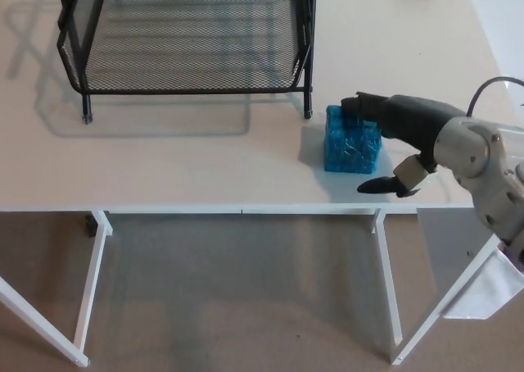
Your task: The robot walks towards a desk on which a file tray is kept in the middle and a cube is kept to its right. The robot lifts the cube using its right hand and places it on the file tray.
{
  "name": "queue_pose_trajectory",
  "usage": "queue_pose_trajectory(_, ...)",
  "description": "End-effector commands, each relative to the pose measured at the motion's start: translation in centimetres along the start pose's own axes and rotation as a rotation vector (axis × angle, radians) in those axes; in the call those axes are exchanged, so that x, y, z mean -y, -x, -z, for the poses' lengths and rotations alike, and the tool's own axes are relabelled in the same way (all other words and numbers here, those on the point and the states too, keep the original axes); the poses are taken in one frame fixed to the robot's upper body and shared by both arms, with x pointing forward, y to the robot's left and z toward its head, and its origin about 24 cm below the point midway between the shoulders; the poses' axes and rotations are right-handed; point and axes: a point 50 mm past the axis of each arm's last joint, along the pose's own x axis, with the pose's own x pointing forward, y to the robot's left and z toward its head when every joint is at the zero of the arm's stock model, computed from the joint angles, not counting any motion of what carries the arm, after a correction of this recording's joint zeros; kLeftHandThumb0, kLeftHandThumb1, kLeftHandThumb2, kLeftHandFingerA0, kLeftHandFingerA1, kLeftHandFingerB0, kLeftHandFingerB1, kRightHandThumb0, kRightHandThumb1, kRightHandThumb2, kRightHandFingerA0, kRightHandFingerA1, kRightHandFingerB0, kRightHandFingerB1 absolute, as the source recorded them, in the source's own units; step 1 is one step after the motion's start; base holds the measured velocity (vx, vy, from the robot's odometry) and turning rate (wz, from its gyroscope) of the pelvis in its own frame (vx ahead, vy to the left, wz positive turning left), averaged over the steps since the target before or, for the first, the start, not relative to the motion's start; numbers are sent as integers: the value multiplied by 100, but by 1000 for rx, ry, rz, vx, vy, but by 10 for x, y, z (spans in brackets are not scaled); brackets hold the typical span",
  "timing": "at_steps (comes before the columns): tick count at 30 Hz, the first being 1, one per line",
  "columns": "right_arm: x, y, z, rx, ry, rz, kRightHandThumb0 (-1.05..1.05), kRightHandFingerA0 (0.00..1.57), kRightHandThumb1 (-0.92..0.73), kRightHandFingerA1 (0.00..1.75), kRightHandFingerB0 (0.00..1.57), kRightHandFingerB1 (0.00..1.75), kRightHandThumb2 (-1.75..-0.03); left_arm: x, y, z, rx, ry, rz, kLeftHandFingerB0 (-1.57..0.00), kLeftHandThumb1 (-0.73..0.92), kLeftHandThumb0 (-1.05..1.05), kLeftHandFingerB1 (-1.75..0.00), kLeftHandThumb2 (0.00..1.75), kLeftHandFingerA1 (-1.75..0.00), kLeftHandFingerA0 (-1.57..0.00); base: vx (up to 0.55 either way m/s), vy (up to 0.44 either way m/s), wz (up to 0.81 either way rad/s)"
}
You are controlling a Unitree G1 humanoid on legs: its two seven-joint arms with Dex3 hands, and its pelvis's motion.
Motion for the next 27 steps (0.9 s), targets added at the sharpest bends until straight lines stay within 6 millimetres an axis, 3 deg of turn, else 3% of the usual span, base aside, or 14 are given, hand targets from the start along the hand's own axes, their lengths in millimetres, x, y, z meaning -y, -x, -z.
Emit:
queue_pose_trajectory(1,-31,-2,10,-60,44,-67,-52,17,-57,42,29,32,-58,1,3,-3,34,-71,10,-23,92,-65,-37,69,-47,-33,0,0,0)
queue_pose_trajectory(4,-39,-1,10,-20,125,42,-59,32,-46,53,45,53,-83,5,5,4,35,-72,8,-24,92,-62,-37,69,-47,-34,0,0,0)
queue_pose_trajectory(7,-42,1,11,-4,141,73,-59,32,-46,53,45,53,-83,6,6,7,31,-71,6,-24,92,-62,-37,69,-47,-34,0,0,0)
queue_pose_trajectory(8,-46,1,10,35,171,180,-58,57,-61,57,69,50,-58,6,5,9,25,-59,0,-25,92,-60,-37,68,-46,-35,0,0,0)
queue_pose_trajectory(11,-49,4,8,89,191,275,-60,83,-64,108,80,68,-59,6,5,13,27,-58,-3,-26,92,-59,-37,67,-46,-35,0,0,0)
queue_pose_trajectory(12,-50,4,5,113,190,346,-68,102,-49,131,79,91,-87,7,3,15,16,-42,-14,-26,85,-59,-37,68,-47,-37,0,0,0)
queue_pose_trajectory(14,-50,4,5,123,191,379,-68,102,-49,131,79,91,-87,8,2,15,12,-36,-19,-26,85,-59,-37,68,-47,-37,0,0,0)
queue_pose_trajectory(15,-48,4,3,128,198,423,-58,91,-58,142,69,95,-57,9,0,14,9,-39,-25,-30,90,-56,-38,66,-47,-42,0,0,0)
queue_pose_trajectory(18,-46,3,1,141,218,484,-57,107,-42,128,73,97,-89,9,2,13,14,-52,-27,-30,89,-55,-37,66,-47,-43,0,0,0)
queue_pose_trajectory(19,-45,3,0,136,231,490,-63,89,-55,145,59,102,-61,10,3,13,20,-53,-27,-31,89,-57,-38,66,-48,-44,0,0,0)
queue_pose_trajectory(20,-44,4,0,143,233,502,-57,105,-45,126,68,96,-92,10,3,13,23,-44,-27,-31,88,-57,-39,66,-49,-44,0,0,0)
queue_pose_trajectory(22,-44,4,0,148,234,508,-55,105,-46,127,66,95,-92,10,2,14,20,-44,-30,-32,89,-54,-38,66,-47,-45,0,0,0)
queue_pose_trajectory(23,-43,5,0,159,250,554,-61,82,-57,158,55,108,-62,10,2,13,16,-46,-39,-33,88,-54,-38,66,-48,-47,0,0,0)
queue_pose_trajectory(27,-41,6,1,178,256,609,-55,76,-56,156,51,107,-61,11,2,13,7,-32,-57,-34,86,-54,-38,65,-48,-50,0,0,0)
